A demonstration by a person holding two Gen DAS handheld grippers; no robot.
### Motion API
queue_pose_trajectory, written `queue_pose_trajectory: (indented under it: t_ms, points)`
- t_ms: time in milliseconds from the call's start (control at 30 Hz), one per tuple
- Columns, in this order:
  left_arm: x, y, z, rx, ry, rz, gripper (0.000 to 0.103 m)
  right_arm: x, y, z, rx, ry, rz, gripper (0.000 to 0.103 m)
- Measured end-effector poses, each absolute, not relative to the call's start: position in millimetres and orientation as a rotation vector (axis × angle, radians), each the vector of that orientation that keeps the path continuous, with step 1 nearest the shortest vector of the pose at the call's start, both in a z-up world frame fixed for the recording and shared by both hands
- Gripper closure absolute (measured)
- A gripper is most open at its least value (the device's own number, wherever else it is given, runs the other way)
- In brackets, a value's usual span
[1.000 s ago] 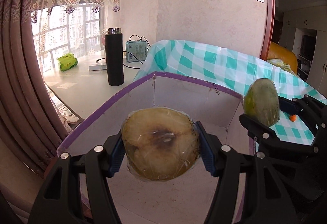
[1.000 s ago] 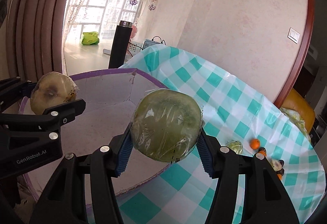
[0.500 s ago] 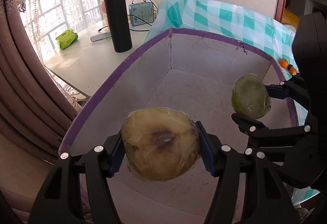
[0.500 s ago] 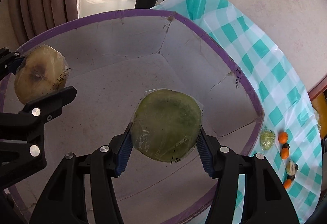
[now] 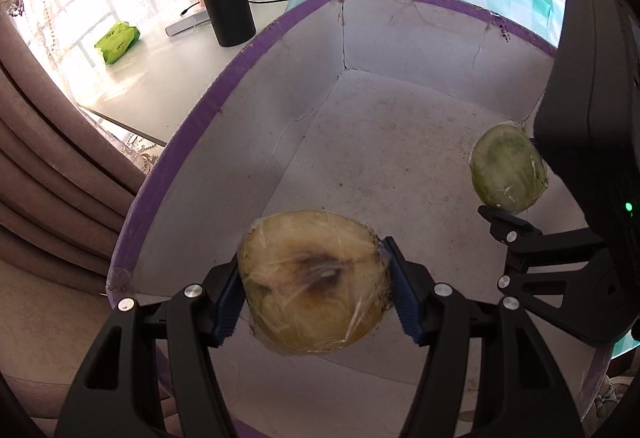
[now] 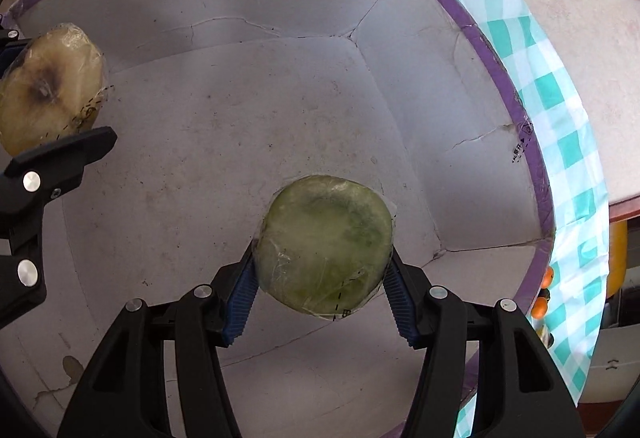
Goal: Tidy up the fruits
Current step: 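Open both tools to drop the pear half and melon half into the box, then move both open tools back toward the tangerines on the table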
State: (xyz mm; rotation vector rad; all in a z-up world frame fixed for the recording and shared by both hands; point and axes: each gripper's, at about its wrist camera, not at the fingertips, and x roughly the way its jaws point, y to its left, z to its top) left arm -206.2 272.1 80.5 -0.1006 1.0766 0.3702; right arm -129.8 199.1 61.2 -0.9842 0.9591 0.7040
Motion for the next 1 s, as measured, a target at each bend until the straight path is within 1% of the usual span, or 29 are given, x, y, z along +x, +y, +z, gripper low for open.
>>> queue_pose_trajectory:
  t_ms: [100, 167, 233, 267, 300, 333, 500, 567, 600, 667, 700, 733, 767, 800, 900, 1000]
  points:
    - [-204, 271, 78, -0.095, 1.089, 0.374, 0.039, -129, 200, 61, -0.994, 0.960, 0.710, 0.046]
    - [-203, 268, 80, -0.090, 1.085, 0.376, 0.036, -130, 200, 62, -1.006, 0.955, 0.710, 0.043]
    - [-204, 268, 83, -0.098, 1.072, 0.371, 0.031, -131, 201, 63, -1.015, 0.953, 0.716, 0.033]
    - [-204, 267, 84, -0.098, 1.067, 0.372, 0.030, -132, 201, 64, -1.014, 0.945, 0.720, 0.030]
    - [-204, 267, 85, -0.097, 1.064, 0.379, 0.025, -134, 201, 65, -1.013, 0.939, 0.721, 0.027]
    - [-205, 267, 86, -0.097, 1.059, 0.385, 0.023, -134, 201, 66, -1.012, 0.933, 0.721, 0.027]
    - [-208, 267, 86, -0.094, 1.065, 0.408, 0.023, -136, 198, 74, -0.955, 0.910, 0.737, 0.027]
    - [-211, 265, 93, -0.089, 1.051, 0.431, 0.023, -140, 194, 83, -0.922, 0.863, 0.737, 0.027]
    - [-213, 264, 100, -0.088, 1.031, 0.441, 0.023, -146, 191, 92, -0.893, 0.820, 0.740, 0.027]
    - [-218, 257, 119, -0.082, 0.956, 0.453, 0.018, -146, 177, 115, -0.796, 0.745, 0.767, 0.027]
    - [-221, 253, 131, -0.078, 0.900, 0.459, 0.015, -148, 168, 126, -0.740, 0.706, 0.771, 0.026]
    - [-224, 246, 143, -0.072, 0.841, 0.463, 0.009, -152, 156, 139, -0.682, 0.653, 0.773, 0.025]
    - [-226, 238, 155, -0.066, 0.778, 0.460, 0.006, -155, 142, 150, -0.626, 0.597, 0.772, 0.021]
    - [-229, 228, 167, -0.059, 0.713, 0.447, 0.002, -157, 126, 161, -0.569, 0.547, 0.766, 0.014]
    - [-229, 190, 195, -0.034, 0.561, 0.381, 0.002, -157, 75, 178, -0.446, 0.465, 0.715, 0.014]
    - [-219, 146, 209, -0.035, 0.473, 0.265, 0.002, -144, 20, 179, -0.354, 0.442, 0.620, 0.014]
